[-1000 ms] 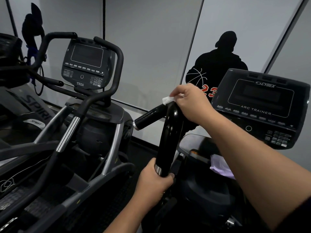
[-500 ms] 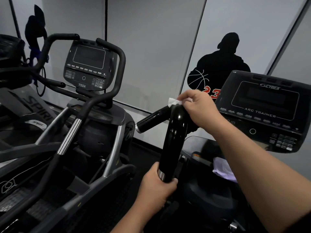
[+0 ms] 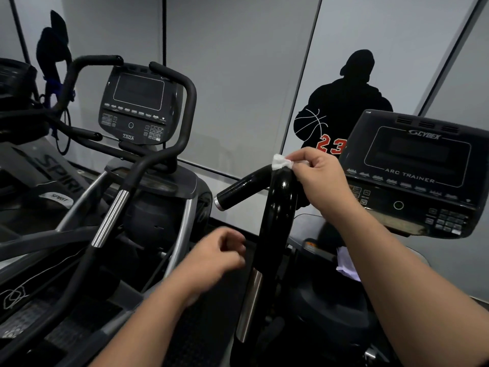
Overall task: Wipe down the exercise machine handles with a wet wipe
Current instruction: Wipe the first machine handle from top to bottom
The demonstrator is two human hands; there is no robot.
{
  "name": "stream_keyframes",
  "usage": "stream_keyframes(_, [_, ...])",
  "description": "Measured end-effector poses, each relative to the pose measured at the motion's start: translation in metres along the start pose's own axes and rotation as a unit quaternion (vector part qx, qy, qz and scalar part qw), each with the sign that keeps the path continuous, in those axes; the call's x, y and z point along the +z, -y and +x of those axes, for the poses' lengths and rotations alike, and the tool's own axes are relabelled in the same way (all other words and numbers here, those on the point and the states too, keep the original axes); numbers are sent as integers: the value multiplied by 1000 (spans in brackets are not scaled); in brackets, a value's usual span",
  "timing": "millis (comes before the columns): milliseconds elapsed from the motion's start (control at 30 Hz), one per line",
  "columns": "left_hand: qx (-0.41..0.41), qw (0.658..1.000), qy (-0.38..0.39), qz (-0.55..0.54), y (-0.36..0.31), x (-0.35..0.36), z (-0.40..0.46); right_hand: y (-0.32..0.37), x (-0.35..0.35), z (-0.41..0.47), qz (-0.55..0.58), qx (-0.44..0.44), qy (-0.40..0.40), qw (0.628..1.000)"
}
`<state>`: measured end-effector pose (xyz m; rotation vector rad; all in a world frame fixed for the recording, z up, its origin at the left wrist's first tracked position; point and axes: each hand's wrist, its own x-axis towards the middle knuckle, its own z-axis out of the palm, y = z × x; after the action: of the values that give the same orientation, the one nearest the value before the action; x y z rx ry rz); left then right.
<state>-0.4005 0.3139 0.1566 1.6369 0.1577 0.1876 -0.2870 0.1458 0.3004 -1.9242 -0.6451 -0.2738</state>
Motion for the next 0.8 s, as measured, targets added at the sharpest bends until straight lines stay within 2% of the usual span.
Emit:
stream_keyframes(100, [12, 984, -144, 101, -10, -16, 29, 3, -2, -14, -64, -50, -18, 997])
stream_keyframes(167, [29, 966, -181, 184, -17, -25, 45, 5, -4, -19, -95, -69, -16, 993])
stream_keyframes(333, [21, 930, -167, 326, -26, -23, 79, 0, -8, 4, -63, 7, 7, 998])
stream_keyframes(567, [5, 922, -158, 354, -26, -28, 108, 16, -15, -2, -105, -45, 69, 991])
stream_keyframes(800, [-28, 910, -100, 402, -38, -31, 125, -20, -7, 17, 12, 54, 34, 998])
